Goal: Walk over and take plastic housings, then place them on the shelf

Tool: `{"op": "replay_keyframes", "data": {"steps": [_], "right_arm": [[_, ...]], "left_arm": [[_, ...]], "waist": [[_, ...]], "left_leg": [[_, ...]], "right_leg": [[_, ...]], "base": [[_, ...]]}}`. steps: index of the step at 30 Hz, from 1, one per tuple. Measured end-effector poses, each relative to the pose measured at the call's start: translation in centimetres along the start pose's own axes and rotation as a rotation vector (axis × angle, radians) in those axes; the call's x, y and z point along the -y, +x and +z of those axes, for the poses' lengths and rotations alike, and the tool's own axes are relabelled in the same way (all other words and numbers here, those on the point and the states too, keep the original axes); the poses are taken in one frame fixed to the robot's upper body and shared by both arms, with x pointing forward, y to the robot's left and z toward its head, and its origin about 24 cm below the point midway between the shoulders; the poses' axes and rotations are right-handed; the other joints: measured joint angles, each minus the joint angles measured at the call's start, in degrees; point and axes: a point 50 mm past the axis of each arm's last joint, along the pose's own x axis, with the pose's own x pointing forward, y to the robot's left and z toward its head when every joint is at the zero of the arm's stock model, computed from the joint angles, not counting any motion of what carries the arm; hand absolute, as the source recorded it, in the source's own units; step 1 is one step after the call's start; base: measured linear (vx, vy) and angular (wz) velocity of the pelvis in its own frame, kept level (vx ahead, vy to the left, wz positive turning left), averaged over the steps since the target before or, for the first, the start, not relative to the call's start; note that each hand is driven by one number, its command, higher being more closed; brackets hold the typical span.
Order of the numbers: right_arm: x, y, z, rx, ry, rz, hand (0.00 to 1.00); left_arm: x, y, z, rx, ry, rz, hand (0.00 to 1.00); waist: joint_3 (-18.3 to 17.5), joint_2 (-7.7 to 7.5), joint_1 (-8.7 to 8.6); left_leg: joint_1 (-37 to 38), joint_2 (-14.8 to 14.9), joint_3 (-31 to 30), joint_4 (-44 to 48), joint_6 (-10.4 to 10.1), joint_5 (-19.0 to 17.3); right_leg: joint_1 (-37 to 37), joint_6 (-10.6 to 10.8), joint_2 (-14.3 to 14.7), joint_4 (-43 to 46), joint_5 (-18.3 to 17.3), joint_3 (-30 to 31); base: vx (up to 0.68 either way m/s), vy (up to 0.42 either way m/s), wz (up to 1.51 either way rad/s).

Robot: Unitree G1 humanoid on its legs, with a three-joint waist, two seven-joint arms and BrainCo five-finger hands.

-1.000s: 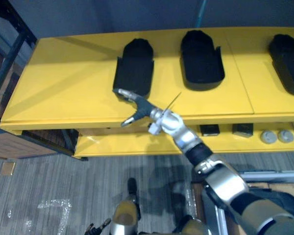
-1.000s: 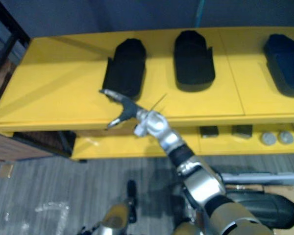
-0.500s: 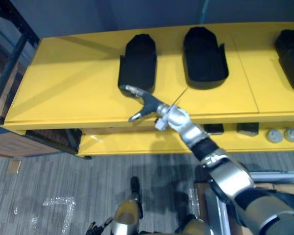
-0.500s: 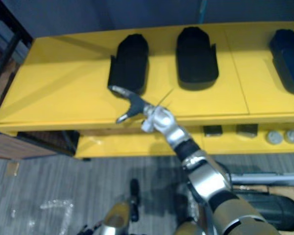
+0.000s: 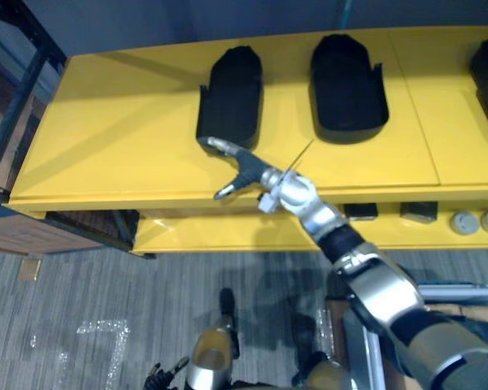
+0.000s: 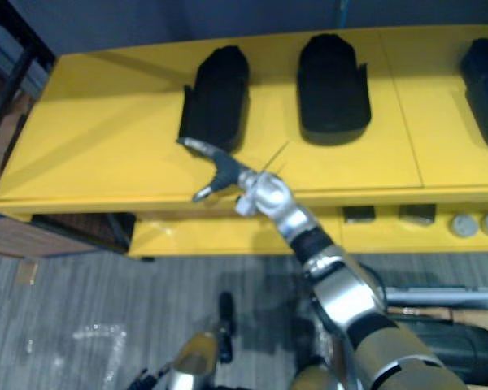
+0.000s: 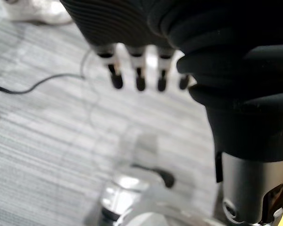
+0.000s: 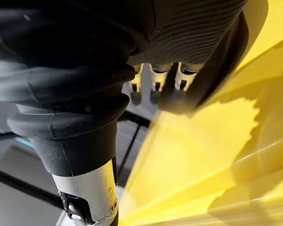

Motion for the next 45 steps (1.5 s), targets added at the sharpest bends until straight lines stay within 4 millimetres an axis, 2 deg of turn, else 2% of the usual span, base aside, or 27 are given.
{"op": "replay_keyframes", "data": {"steps": [14,20,22,24,25,28,30,32,34,35,37,38,39,40,41,42,44,45], "right_arm": [[0.7,0.1,-0.3,-0.030,-0.060,-0.100,0.00],[0.7,0.1,0.3,0.022,-0.072,-0.096,0.00],[0.8,0.3,1.2,0.066,-0.082,-0.079,0.00],[0.8,0.6,3.8,0.185,-0.053,-0.053,0.00],[0.5,0.5,5.7,0.276,-0.006,-0.025,0.00],[-1.2,-0.3,9.8,0.448,0.163,0.081,0.00],[-1.7,-0.9,10.8,0.483,0.289,0.088,0.00],[-1.0,-1.8,10.7,0.473,0.367,0.029,0.00],[2.6,-4.4,8.7,0.452,0.477,-0.210,0.00],[3.6,-5.4,8.1,0.450,0.491,-0.290,0.00],[6.9,-10.8,5.6,0.415,0.464,-0.607,0.00],[7.5,-12.4,5.0,0.402,0.446,-0.680,0.00],[8.1,-15.6,3.5,0.348,0.419,-0.821,0.00],[8.1,-17.1,2.7,0.310,0.414,-0.882,0.00],[7.5,-20.3,0.8,0.208,0.411,-0.999,0.00],[6.3,-23.5,-1.2,0.069,0.410,-1.102,0.00],[4.3,-27.0,-3.2,-0.102,0.420,-1.204,0.00],[2.6,-29.4,-4.7,-0.238,0.433,-1.265,0.00]], "left_arm": [[0.1,0.0,0.0,0.003,0.009,-0.004,0.00],[0.2,0.1,0.1,0.001,0.013,-0.022,0.00],[0.3,0.1,0.1,0.001,0.022,-0.027,0.00],[0.3,0.1,0.0,-0.006,0.023,-0.027,0.00],[0.2,0.2,-0.1,-0.014,0.025,-0.023,0.00],[-0.5,0.2,-0.4,-0.033,0.031,0.003,0.00],[-1.3,0.3,-0.5,-0.040,0.044,0.024,0.00],[-1.7,0.4,-0.4,-0.032,0.061,0.041,0.00],[-2.0,0.4,-0.1,-0.010,0.062,0.054,0.00],[-2.0,0.4,0.0,-0.004,0.063,0.059,0.00],[-2.3,0.4,-0.2,-0.009,0.062,0.078,0.00],[-2.4,0.4,-0.2,-0.012,0.062,0.082,0.00],[-2.5,0.3,-0.5,-0.021,0.064,0.089,0.00],[-2.6,0.3,-0.6,-0.027,0.067,0.091,0.00],[-2.9,0.2,-1.2,-0.047,0.073,0.100,0.00],[-3.1,0.1,-1.5,-0.059,0.084,0.104,0.00],[-3.3,-0.1,-2.1,-0.077,0.112,0.109,0.00],[-3.4,-0.2,-2.5,-0.091,0.142,0.108,0.00]], "waist": [[0.00,0.01,0.07],[0.00,0.01,0.03],[-0.01,0.01,-0.16],[-0.07,-0.04,-0.36],[-0.29,-0.37,-0.65],[-2.11,-1.73,-1.88],[-4.90,-3.02,-3.05],[-6.29,-4.16,-3.50],[-8.12,-5.27,-5.41],[-8.30,-5.52,-5.68],[-9.44,-6.08,-6.53],[-9.43,-6.08,-7.00],[-9.72,-6.17,-8.40],[-10.19,-6.16,-9.05],[-11.14,-6.10,-10.24],[-12.30,-6.03,-11.47],[-13.17,-5.60,-12.96],[-13.87,-5.31,-14.58]], "left_leg": [[0.02,0.13,-0.04,-0.01,-0.07,0.06],[0.02,0.74,0.14,-0.27,-0.12,0.07],[0.13,1.26,0.35,-0.29,-0.15,0.04],[0.52,2.06,1.13,-0.31,-0.33,-0.09],[1.07,2.29,1.81,-0.32,-0.53,-0.25],[2.97,3.16,4.54,-0.40,-1.17,-0.74],[3.05,3.91,5.40,-0.42,-1.30,-0.82],[4.50,4.91,7.45,-0.42,-1.37,-0.78],[5.35,6.06,8.12,-0.46,-1.79,-0.90],[5.64,6.35,8.55,-0.47,-1.96,-0.98],[6.55,7.31,11.32,-0.49,-2.58,-1.48],[6.91,7.41,11.95,-0.49,-2.58,-1.48],[7.44,7.49,12.98,-0.49,-2.58,-1.50],[7.52,7.55,13.59,-0.50,-2.62,-1.57],[7.83,7.71,14.65,-0.49,-2.75,-1.70],[7.89,7.92,16.07,-0.50,-2.81,-1.79],[8.07,8.14,17.45,-0.49,-3.01,-1.93],[8.20,8.34,18.88,-0.49,-3.01,-1.92]], "right_leg": [[0.11,0.05,0.21,-0.23,0.06,-0.05],[0.51,0.16,1.27,-1.82,0.72,-0.01],[1.07,0.19,2.20,-3.39,1.49,-0.01],[1.95,0.03,3.40,-5.70,2.95,0.31],[2.53,-0.02,4.25,-7.23,3.70,0.86],[4.19,-0.28,5.95,-11.15,5.56,2.57],[4.28,-0.54,7.15,-13.16,6.51,3.36],[4.93,-1.24,8.40,-14.77,7.45,5.04],[5.90,-2.02,9.97,-16.65,8.47,5.71],[5.94,-2.28,10.27,-16.99,8.62,6.23],[5.03,-3.00,11.24,-18.44,9.59,9.15],[4.91,-3.09,11.31,-18.72,9.70,9.75],[4.42,-3.36,11.45,-18.97,9.92,11.01],[4.03,-3.48,11.50,-19.03,10.01,11.68],[3.35,-3.69,11.74,-19.24,10.19,13.28],[2.28,-3.64,11.95,-19.31,10.30,14.78],[1.33,-3.65,12.18,-19.40,10.69,16.19],[0.47,-3.50,12.45,-19.54,10.97,17.55]], "base": [[0.00,0.000,0.00],[0.00,-0.006,-0.01],[0.01,-0.028,-0.08],[0.02,-0.020,-0.21],[0.02,-0.025,-0.25],[0.02,-0.035,-0.36],[0.02,-0.040,-0.38],[0.00,-0.048,-0.41],[-0.05,-0.030,-0.23],[-0.10,0.005,-0.37],[-0.10,0.033,-0.61],[-0.08,0.045,-0.53],[-0.06,0.038,-0.38],[-0.05,0.040,-0.51],[0.01,0.026,-0.58],[0.03,0.016,-0.59],[0.05,0.002,-0.49],[0.08,-0.003,-0.61]]}}
